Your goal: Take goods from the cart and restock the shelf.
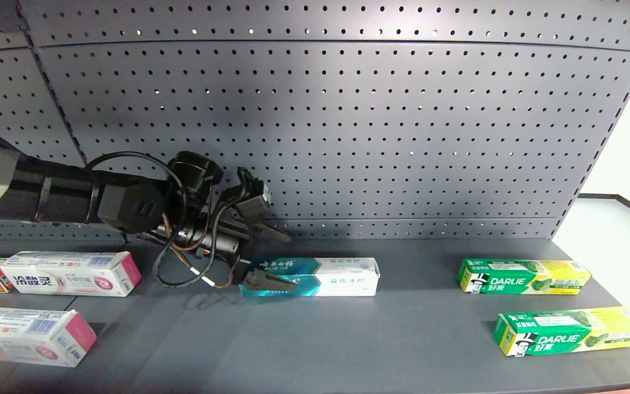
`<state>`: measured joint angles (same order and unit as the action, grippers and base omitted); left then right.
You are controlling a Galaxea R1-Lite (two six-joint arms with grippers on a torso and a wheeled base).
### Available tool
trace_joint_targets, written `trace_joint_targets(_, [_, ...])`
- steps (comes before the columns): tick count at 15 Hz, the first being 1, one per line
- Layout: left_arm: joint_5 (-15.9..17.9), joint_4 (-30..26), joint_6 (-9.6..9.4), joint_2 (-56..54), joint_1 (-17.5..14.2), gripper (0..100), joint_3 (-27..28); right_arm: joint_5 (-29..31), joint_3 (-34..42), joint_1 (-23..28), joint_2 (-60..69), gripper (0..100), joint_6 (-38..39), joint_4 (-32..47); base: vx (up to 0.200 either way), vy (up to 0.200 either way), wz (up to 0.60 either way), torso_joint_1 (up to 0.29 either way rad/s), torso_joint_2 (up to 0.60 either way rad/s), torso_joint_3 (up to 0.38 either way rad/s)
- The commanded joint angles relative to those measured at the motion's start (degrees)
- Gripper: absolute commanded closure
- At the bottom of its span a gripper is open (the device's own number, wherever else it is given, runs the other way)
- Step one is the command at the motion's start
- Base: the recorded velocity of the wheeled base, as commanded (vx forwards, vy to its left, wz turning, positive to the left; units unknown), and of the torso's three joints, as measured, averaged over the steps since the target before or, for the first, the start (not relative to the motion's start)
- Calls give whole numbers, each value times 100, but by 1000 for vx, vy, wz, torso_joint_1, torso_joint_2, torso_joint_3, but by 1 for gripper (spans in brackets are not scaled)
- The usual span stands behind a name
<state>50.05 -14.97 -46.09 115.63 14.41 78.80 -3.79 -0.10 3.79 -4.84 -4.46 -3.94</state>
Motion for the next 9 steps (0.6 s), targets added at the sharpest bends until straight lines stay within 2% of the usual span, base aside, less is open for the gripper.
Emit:
trace_joint_targets(1, [-57,3,-23,30,0,0,13,-8,1,-1,-8,100,-2,-2,0,0,0,0,0,0])
trace_joint_targets(4, [-242,20,-128,118,0,0,118,-8,1,-1,-8,100,-2,-2,0,0,0,0,0,0])
trace_joint_targets(9, [-435,3,-137,135,9,0,188,-8,1,-1,-8,100,-2,-2,0,0,0,0,0,0])
